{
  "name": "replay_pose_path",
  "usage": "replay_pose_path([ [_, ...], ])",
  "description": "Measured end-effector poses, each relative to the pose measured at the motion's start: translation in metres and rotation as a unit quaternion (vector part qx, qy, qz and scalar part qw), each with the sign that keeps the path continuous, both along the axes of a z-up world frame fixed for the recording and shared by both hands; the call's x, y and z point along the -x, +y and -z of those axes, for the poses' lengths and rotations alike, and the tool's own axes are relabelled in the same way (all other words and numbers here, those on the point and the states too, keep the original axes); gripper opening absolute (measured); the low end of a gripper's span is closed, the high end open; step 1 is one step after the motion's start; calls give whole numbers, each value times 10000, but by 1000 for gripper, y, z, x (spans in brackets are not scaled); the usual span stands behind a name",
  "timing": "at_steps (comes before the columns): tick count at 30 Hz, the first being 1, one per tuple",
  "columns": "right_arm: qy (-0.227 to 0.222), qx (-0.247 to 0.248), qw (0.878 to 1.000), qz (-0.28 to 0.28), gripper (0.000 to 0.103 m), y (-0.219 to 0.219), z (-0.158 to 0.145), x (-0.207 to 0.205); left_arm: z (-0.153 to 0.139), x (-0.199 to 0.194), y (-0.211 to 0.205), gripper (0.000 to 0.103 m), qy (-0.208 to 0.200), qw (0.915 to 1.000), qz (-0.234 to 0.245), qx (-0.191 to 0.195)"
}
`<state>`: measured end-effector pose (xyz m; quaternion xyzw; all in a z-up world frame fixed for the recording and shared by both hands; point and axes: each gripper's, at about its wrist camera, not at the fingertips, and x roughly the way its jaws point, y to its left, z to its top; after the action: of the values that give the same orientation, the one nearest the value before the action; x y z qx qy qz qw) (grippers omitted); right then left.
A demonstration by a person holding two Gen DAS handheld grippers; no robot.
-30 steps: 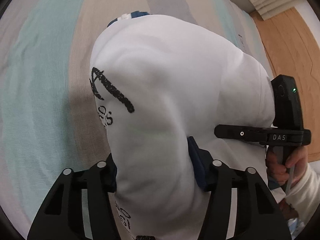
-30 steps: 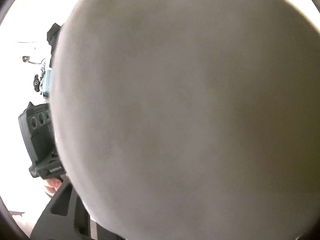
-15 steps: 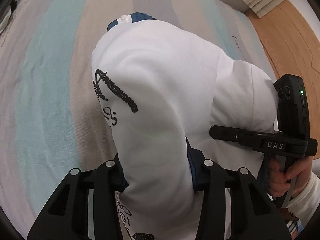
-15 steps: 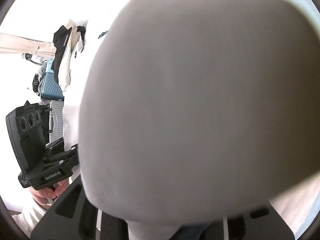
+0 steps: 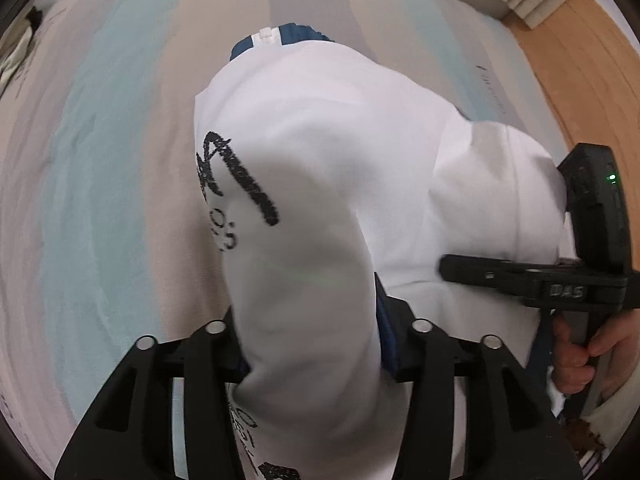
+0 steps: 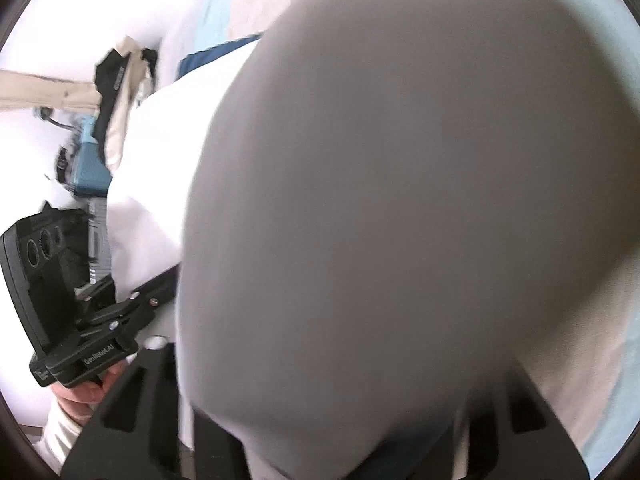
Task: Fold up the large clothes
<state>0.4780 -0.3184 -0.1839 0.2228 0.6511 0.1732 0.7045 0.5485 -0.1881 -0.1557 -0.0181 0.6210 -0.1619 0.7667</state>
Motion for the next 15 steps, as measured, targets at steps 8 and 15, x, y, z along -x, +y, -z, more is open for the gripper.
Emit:
replay_pose_path([
  [8, 391, -264, 9989, -36, 74, 15, 37, -5, 24, -6, 23, 81, 170, 9998, -85, -106],
  [15, 322, -190, 9989, -270, 60, 51, 34, -13, 49, -13, 49, 95, 612, 9959, -278, 601],
])
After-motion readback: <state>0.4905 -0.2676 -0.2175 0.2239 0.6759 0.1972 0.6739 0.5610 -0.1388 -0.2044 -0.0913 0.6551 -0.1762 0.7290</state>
